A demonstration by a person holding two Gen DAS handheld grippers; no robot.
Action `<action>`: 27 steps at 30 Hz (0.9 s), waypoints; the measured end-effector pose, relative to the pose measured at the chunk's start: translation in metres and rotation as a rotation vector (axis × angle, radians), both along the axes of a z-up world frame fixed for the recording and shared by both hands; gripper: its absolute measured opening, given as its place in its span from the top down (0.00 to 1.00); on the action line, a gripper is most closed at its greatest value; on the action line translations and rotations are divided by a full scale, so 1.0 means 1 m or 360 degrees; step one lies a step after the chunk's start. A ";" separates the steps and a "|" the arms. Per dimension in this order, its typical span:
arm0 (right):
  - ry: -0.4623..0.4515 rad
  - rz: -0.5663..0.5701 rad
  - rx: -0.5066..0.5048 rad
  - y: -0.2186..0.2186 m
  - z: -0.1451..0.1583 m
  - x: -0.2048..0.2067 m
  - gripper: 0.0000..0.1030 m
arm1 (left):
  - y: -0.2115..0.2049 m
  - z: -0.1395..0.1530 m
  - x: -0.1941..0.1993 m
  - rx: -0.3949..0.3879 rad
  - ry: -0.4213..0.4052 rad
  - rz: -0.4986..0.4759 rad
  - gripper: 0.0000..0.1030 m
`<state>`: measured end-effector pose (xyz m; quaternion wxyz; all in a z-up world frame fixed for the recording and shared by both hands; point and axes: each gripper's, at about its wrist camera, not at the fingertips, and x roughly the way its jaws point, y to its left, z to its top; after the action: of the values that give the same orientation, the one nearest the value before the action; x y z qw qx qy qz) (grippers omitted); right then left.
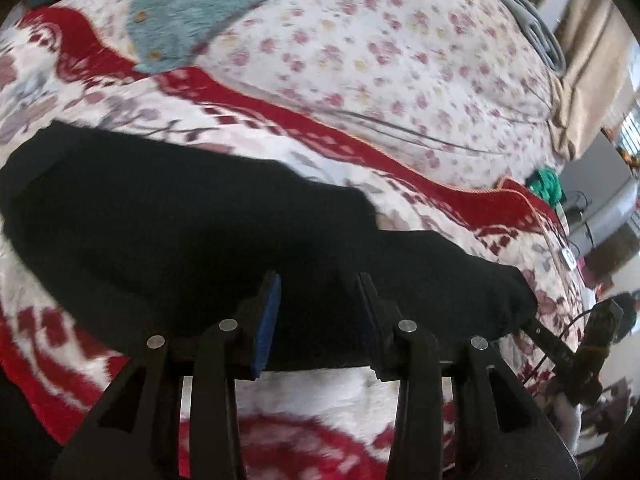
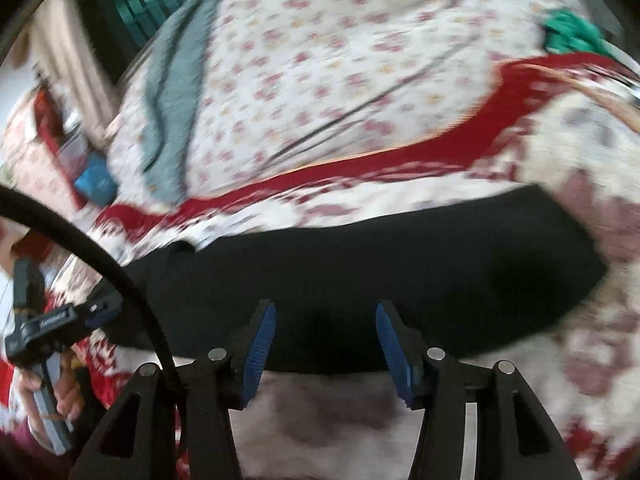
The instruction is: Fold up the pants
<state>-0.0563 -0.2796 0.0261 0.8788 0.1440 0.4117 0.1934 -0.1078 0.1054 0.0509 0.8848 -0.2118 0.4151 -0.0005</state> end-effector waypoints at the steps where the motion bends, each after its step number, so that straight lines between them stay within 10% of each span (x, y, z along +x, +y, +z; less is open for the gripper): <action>1: 0.0000 -0.0048 -0.0010 -0.011 0.001 0.001 0.51 | -0.005 0.000 0.003 -0.0003 0.0003 -0.0018 0.65; 11: -0.0064 -0.0217 0.0063 -0.078 0.024 0.029 0.51 | -0.040 0.001 0.026 0.0019 0.0037 -0.0098 0.65; 19: 0.0004 -0.0237 -0.0357 -0.081 0.004 0.077 0.51 | -0.052 0.008 0.045 0.0061 0.0025 -0.0089 0.62; 21: -0.0019 -0.0164 -0.0361 -0.076 -0.003 0.081 0.60 | -0.053 0.005 0.052 0.0092 0.0015 -0.0057 0.62; 23: -0.0020 -0.0078 -0.0389 -0.070 -0.010 0.083 0.93 | -0.051 -0.003 0.060 0.0115 0.0055 -0.0003 0.62; 27: -0.0065 -0.0083 -0.0489 -0.069 -0.006 0.073 0.98 | -0.046 -0.014 0.065 0.0076 0.0102 0.0028 0.62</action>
<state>0.0168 -0.3487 0.0199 0.9034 0.0146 0.4147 0.1082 -0.0428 0.0593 0.0369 0.8758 -0.1941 0.4413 0.0238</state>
